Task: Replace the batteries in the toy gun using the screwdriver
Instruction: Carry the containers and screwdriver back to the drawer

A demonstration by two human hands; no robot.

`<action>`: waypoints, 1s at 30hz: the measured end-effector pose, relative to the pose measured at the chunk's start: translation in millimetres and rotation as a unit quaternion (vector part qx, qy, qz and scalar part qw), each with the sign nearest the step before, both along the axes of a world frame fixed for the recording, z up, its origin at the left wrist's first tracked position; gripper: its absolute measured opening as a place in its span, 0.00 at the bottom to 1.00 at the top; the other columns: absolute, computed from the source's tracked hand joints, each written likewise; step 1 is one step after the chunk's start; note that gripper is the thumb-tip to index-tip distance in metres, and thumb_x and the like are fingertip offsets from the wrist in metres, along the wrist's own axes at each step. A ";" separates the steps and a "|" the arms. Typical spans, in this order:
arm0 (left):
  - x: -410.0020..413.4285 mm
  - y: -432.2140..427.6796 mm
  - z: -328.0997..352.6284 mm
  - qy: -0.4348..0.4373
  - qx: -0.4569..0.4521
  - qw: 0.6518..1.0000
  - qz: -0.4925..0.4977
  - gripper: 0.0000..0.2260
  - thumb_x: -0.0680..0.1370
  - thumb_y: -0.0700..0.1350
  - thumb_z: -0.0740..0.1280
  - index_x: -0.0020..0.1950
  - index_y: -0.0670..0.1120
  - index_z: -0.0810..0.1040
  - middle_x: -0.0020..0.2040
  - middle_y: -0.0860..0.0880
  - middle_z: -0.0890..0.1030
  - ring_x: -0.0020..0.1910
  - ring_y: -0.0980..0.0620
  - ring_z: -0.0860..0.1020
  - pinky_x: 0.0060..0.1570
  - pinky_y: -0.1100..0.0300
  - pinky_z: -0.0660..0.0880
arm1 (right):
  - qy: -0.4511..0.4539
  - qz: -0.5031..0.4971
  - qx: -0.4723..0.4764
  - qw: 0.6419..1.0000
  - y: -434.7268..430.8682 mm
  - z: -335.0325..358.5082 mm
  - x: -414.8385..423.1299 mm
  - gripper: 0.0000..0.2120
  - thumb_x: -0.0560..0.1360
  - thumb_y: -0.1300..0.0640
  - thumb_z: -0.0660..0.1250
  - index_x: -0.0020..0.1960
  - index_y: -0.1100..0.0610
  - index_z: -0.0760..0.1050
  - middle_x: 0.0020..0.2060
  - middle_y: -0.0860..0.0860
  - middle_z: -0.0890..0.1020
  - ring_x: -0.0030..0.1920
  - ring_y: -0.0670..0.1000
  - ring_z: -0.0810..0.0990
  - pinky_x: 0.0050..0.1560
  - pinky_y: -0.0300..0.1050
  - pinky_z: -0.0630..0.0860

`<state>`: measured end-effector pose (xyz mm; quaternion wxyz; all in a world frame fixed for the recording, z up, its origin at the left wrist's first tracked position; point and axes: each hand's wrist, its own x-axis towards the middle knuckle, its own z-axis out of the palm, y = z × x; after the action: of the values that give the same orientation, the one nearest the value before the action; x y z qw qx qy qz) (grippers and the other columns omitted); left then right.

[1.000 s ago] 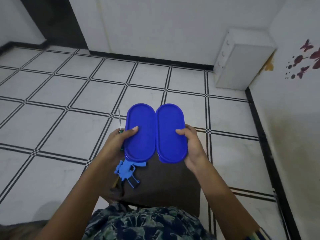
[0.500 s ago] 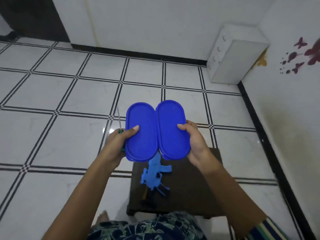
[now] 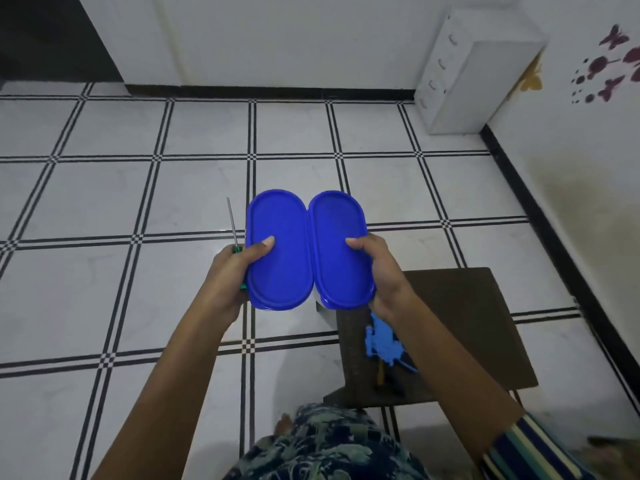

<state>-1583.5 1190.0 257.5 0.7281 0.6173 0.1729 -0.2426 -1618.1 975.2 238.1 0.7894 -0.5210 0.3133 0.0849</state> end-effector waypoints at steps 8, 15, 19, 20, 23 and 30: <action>78.9 23.4 -8.3 0.013 -0.004 0.999 -0.038 0.24 0.70 0.52 0.74 0.61 0.43 0.77 0.54 0.46 0.84 0.53 0.45 0.82 0.45 0.51 0.80 | 0.001 -0.018 -0.014 1.000 20.6 -1.0 67.3 0.22 0.74 0.55 0.70 0.65 0.55 0.69 0.60 0.53 0.78 0.58 0.58 0.79 0.56 0.60 0.79; 207.8 25.4 -6.4 0.009 0.045 0.997 -0.055 0.23 0.71 0.52 0.73 0.61 0.42 0.74 0.55 0.46 0.81 0.52 0.45 0.81 0.38 0.53 0.79 | 0.005 -0.047 0.026 0.999 26.5 -13.2 185.3 0.25 0.70 0.54 0.73 0.65 0.54 0.71 0.60 0.54 0.80 0.59 0.61 0.79 0.57 0.63 0.78; 296.3 23.1 9.1 0.003 0.054 0.995 -0.083 0.21 0.71 0.52 0.73 0.58 0.41 0.75 0.55 0.45 0.81 0.52 0.44 0.81 0.42 0.50 0.79 | -0.005 -0.055 0.048 0.997 26.4 -7.0 266.7 0.29 0.65 0.51 0.75 0.64 0.54 0.73 0.60 0.55 0.81 0.60 0.61 0.79 0.57 0.63 0.78; 325.1 21.1 14.0 -0.002 0.058 0.994 -0.093 0.23 0.71 0.52 0.73 0.59 0.41 0.75 0.55 0.44 0.81 0.53 0.43 0.81 0.45 0.49 0.80 | -0.014 -0.059 0.051 0.997 24.2 -5.0 292.9 0.30 0.65 0.51 0.76 0.64 0.54 0.73 0.60 0.55 0.81 0.60 0.60 0.79 0.56 0.62 0.79; 392.6 13.9 21.7 -0.023 0.053 0.994 -0.092 0.24 0.71 0.52 0.73 0.60 0.40 0.75 0.55 0.45 0.82 0.53 0.43 0.81 0.50 0.46 0.79 | -0.029 -0.072 0.049 0.996 18.3 3.4 357.3 0.29 0.66 0.51 0.75 0.65 0.55 0.72 0.59 0.55 0.81 0.59 0.60 0.80 0.54 0.60 0.80; 549.4 -13.6 7.5 0.008 0.020 0.994 -0.110 0.18 0.71 0.50 0.73 0.57 0.43 0.79 0.52 0.46 0.84 0.51 0.43 0.83 0.49 0.47 0.80 | -0.032 -0.104 0.073 0.991 -7.5 -1.2 505.0 0.29 0.67 0.53 0.75 0.66 0.56 0.72 0.60 0.56 0.80 0.60 0.62 0.79 0.56 0.65 0.78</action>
<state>-1034.1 1176.4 265.0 0.6835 0.6449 0.1144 -0.3224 -1113.1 967.6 236.8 0.8397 -0.4287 0.3333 0.0084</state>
